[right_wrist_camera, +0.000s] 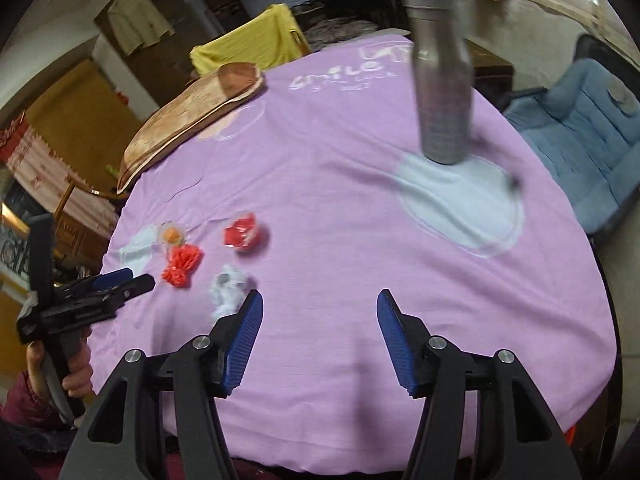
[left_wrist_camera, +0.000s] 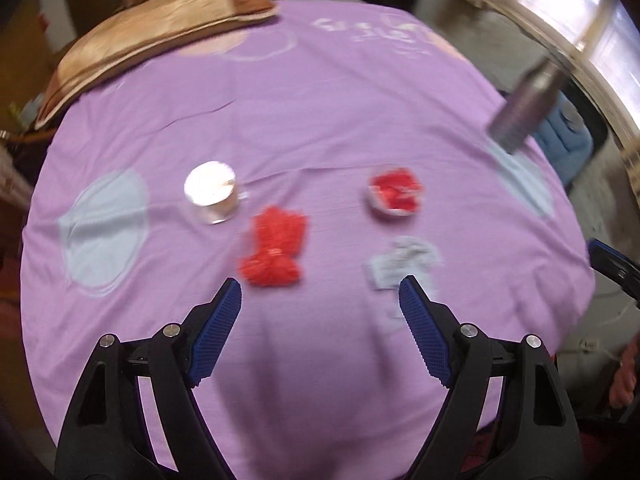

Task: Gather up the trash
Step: 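Return both tools to the table over the remaining trash, then grasp the red mesh bundle with the left tool while the right tool grasps the white tissue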

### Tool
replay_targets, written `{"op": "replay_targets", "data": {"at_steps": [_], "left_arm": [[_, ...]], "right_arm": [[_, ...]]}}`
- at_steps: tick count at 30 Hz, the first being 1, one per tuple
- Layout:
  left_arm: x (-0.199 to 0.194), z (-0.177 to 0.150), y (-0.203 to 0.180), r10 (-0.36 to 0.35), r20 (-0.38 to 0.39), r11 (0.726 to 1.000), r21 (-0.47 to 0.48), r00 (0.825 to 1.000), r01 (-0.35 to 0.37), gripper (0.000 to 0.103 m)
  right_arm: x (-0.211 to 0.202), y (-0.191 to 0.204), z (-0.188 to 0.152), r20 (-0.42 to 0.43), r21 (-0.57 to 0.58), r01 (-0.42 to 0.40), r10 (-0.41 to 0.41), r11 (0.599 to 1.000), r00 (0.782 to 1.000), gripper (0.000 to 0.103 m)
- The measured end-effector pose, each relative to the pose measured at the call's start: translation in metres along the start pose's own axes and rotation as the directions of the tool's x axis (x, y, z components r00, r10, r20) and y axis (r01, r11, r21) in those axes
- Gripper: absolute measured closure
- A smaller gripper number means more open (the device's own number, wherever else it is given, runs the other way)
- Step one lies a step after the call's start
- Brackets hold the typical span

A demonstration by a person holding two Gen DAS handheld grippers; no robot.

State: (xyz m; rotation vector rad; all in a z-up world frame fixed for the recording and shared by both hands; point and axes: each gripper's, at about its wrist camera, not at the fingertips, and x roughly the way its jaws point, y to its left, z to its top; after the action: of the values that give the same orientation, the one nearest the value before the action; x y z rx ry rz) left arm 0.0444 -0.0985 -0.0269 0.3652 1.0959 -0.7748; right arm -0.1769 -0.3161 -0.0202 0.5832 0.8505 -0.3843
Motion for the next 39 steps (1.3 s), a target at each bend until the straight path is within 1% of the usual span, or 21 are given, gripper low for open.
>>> {"op": "replay_targets", "data": {"at_steps": [2,5,8,11,14,15,16,17,19,21,22,25,26,30,34,35,39], "left_arm": [[0.011,0.002,0.026,-0.004,-0.018,0.999,-0.054,1.000,0.003,0.024],[0.025,0.004,0.048,-0.024,-0.032,0.996,-0.091,0.999,0.021,0.024],[0.042,0.012,0.051,-0.046,-0.040,0.995,-0.087,0.998,0.043,0.024],[0.057,0.017,0.043,-0.070,-0.047,0.996,-0.058,0.996,0.067,0.026],[0.068,0.019,0.035,-0.069,-0.039,0.997,-0.025,0.997,0.068,0.029],[0.072,0.020,0.032,-0.072,-0.041,0.997,-0.015,0.997,0.071,0.035],[0.075,0.019,0.031,-0.079,-0.047,0.997,-0.010,0.996,0.079,0.044],[0.077,0.019,0.031,-0.082,-0.050,0.997,-0.009,0.995,0.082,0.047],[0.078,0.017,0.033,-0.086,-0.053,0.996,-0.014,0.995,0.086,0.061],[0.072,0.014,0.035,-0.094,-0.042,0.995,-0.018,0.995,0.093,0.066],[0.066,0.012,0.036,-0.093,-0.029,0.996,-0.020,0.995,0.092,0.067],[0.049,0.006,0.043,-0.077,0.006,0.997,-0.028,0.997,0.077,0.067],[0.041,0.002,0.048,-0.069,0.016,0.997,-0.040,0.998,0.069,0.067],[0.016,-0.012,0.068,-0.030,0.045,0.995,-0.096,0.999,0.034,0.067],[-0.008,-0.030,0.093,0.032,0.054,0.984,-0.179,0.998,-0.021,0.067],[-0.014,-0.036,0.101,0.047,0.054,0.978,-0.205,0.997,-0.035,0.067],[-0.039,-0.062,0.125,0.110,0.058,0.950,-0.299,0.992,-0.088,0.067]], "right_arm": [[-0.004,0.009,-0.001,0.003,-0.017,0.023,-0.023,1.000,1.000,0.043],[-0.011,0.012,-0.007,0.003,-0.007,0.072,-0.072,0.997,0.997,0.042],[-0.019,0.009,-0.014,-0.003,0.031,0.120,-0.119,0.992,0.993,0.042],[-0.028,0.004,-0.023,-0.006,0.061,0.162,-0.162,0.985,0.987,0.041],[-0.032,0.000,-0.029,-0.011,0.076,0.187,-0.187,0.979,0.982,0.041],[-0.033,0.000,-0.031,-0.012,0.077,0.194,-0.194,0.978,0.981,0.041],[-0.034,0.001,-0.031,-0.013,0.075,0.199,-0.198,0.977,0.980,0.041],[-0.034,0.003,-0.032,-0.013,0.069,0.202,-0.202,0.977,0.979,0.041],[-0.034,0.005,-0.031,-0.011,0.058,0.199,-0.198,0.978,0.980,0.041],[-0.029,0.010,-0.028,-0.015,0.038,0.186,-0.185,0.982,0.983,0.041],[-0.027,0.011,-0.026,-0.019,0.030,0.176,-0.175,0.984,0.984,0.041],[-0.012,0.022,-0.018,-0.041,-0.011,0.129,-0.129,0.992,0.991,0.041],[-0.004,0.027,-0.015,-0.058,-0.026,0.098,-0.100,0.995,0.993,0.041],[0.021,0.046,-0.005,-0.105,-0.081,0.018,-0.027,0.997,0.994,0.041],[0.049,0.073,0.005,-0.160,-0.134,-0.072,0.050,0.988,0.986,0.041],[0.060,0.082,0.008,-0.183,-0.152,-0.098,0.070,0.983,0.981,0.041],[0.093,0.106,0.012,-0.257,-0.203,-0.159,0.104,0.966,0.961,0.041]]}}
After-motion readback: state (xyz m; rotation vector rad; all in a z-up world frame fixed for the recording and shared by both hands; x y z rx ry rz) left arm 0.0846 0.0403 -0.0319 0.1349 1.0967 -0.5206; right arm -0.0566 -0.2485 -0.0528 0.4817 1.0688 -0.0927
